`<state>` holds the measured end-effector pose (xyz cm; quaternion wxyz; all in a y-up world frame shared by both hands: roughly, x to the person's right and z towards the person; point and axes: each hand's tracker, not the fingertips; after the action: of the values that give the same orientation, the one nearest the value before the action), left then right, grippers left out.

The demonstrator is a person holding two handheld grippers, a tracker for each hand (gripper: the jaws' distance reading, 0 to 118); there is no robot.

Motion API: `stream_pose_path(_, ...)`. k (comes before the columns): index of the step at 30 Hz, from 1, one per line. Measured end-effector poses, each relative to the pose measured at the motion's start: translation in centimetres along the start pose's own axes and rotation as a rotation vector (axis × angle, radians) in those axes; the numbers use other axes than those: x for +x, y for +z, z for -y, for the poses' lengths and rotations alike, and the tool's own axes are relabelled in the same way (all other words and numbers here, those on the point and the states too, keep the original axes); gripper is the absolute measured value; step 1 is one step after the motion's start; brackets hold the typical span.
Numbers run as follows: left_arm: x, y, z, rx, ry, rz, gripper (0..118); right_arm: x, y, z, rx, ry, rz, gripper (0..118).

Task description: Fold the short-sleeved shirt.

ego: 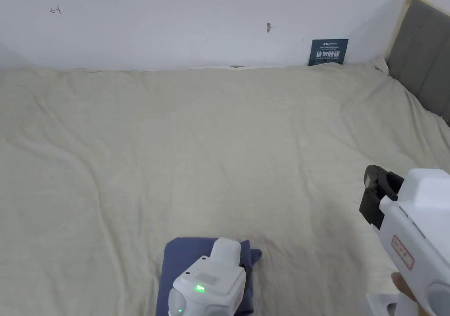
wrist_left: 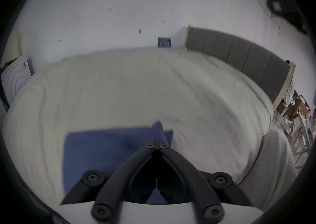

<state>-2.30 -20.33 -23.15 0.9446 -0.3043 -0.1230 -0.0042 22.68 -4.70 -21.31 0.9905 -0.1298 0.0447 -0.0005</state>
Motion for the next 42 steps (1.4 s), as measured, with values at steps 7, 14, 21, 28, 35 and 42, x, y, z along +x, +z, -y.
stream_pose_path(7, -2.2, 7.4, -7.0, 0.275, -0.051, -0.078, 0, -2.2, 0.8, -1.6, 0.056, 0.007, -0.043, 2)
stream_pose_path(14, -5.9, 12.6, -11.7, 0.463, -0.053, -0.216, 0, -4.5, 0.9, -2.8, 0.115, 0.029, -0.069, 2)
stream_pose_path(21, -10.5, 15.3, -12.1, 0.545, -0.047, -0.369, 0, -6.4, 0.8, -3.6, 0.155, 0.049, -0.079, 2)
stream_pose_path(28, -14.4, 16.9, -10.8, 0.533, 0.009, -0.440, 0, -7.1, 0.7, -3.5, 0.160, 0.053, -0.095, 2)
stream_pose_path(35, -15.3, 17.5, -10.0, 0.528, 0.023, -0.461, 0, -7.7, 0.5, -3.1, 0.152, 0.059, -0.105, 2)
stream_pose_path(42, -15.4, 17.5, -9.7, 0.524, 0.030, -0.450, 0, -10.0, -0.5, 0.3, 0.100, 0.076, -0.126, 2)
